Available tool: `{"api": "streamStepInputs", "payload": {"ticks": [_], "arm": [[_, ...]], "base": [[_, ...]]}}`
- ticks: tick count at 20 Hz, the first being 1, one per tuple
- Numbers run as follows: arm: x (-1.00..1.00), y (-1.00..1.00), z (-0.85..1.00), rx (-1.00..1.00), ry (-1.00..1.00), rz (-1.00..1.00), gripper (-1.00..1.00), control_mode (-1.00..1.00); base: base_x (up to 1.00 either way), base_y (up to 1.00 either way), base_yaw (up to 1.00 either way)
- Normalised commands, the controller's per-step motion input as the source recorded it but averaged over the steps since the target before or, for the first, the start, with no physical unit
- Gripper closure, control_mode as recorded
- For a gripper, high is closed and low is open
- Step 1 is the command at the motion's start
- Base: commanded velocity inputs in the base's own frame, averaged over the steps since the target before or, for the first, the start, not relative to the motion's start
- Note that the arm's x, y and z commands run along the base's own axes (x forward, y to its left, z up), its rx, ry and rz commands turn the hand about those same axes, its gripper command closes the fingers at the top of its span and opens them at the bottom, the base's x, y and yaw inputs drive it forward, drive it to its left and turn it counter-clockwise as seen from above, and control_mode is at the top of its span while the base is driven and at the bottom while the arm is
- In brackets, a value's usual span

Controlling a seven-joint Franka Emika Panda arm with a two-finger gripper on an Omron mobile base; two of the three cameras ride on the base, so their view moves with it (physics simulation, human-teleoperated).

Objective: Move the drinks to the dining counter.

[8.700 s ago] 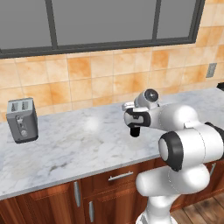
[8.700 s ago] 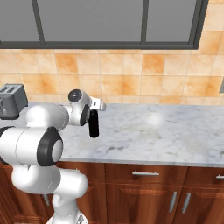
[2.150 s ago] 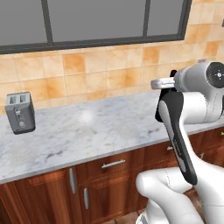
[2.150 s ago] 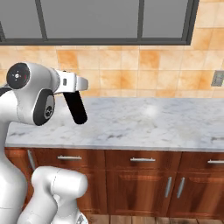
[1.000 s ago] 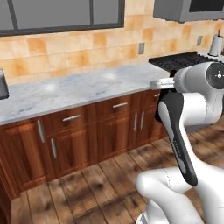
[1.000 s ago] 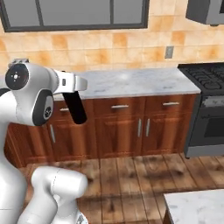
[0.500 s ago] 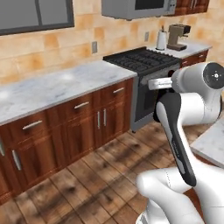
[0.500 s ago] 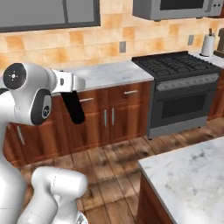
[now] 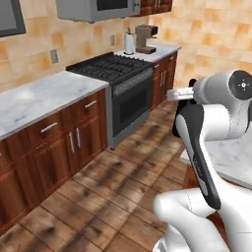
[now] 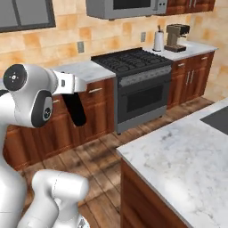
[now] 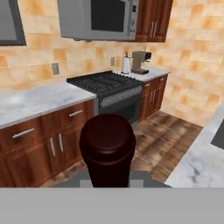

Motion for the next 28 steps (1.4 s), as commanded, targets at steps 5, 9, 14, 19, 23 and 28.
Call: {"api": "streamStepInputs", "payload": {"ticks": [5, 9, 14, 19, 23, 28], "arm": [[0.00, 0.00, 0.00, 0.00, 0.00, 0.00, 1.00, 1.00], [0.00, 0.00, 0.00, 0.00, 0.00, 0.00, 1.00, 1.00], [0.00, 0.00, 0.00, 0.00, 0.00, 0.00, 1.00, 1.00], [0.00, 0.00, 0.00, 0.00, 0.00, 0.00, 1.00, 1.00], [0.00, 0.00, 0.00, 0.00, 0.00, 0.00, 1.00, 1.00], [0.00, 0.00, 0.00, 0.00, 0.00, 0.00, 1.00, 1.00]], "base": [[-0.35, 0.00, -0.45], [-0.38, -0.06, -0.47], [-0.45, -0.12, -0.48], [-0.25, -0.14, -0.50], [-0.09, -0.21, -0.49], [-0.08, -0.31, -0.43]]}}
